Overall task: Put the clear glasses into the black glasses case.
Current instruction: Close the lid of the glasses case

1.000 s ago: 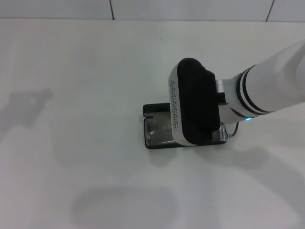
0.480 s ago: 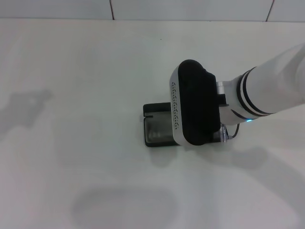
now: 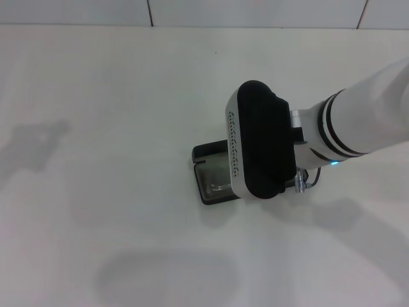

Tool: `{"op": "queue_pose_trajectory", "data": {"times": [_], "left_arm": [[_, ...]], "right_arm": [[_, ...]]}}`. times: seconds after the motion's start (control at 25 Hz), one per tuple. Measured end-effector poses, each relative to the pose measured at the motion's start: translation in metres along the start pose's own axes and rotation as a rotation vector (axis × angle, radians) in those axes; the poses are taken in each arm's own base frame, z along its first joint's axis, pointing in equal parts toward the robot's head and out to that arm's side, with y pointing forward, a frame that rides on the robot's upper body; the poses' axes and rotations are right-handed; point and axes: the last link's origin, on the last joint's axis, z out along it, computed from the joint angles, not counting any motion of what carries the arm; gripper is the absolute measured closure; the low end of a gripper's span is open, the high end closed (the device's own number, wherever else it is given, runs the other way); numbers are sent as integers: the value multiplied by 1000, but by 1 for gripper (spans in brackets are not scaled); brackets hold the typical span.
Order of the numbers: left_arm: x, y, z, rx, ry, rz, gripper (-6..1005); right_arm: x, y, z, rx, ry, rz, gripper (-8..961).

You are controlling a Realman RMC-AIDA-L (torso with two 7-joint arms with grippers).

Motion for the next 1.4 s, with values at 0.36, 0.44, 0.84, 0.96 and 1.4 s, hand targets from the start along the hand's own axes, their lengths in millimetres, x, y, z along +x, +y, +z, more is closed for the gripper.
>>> {"op": "queue_pose_trajectory", "data": {"times": [0.36,0.44,0.84,0.96,1.4], "left_arm": [[0,1,2,-13,2,3,918],[1,1,3,-17,1,4,919],[-5,1,10,-42,-36,-19,911],[-18,0,31,-94,-80,-44,908],[-108,-5,121,-197,-407,-210,902]], "right_arm": [[-6,10,-13,-3,-45,4,787],[-8,12,-17,1,-63,9,785],[2,-2,-79,10,-314,184,771],[30,-17,-118,70,-424,306,767],[196,-40,-184,429,-430,833,752]]}}
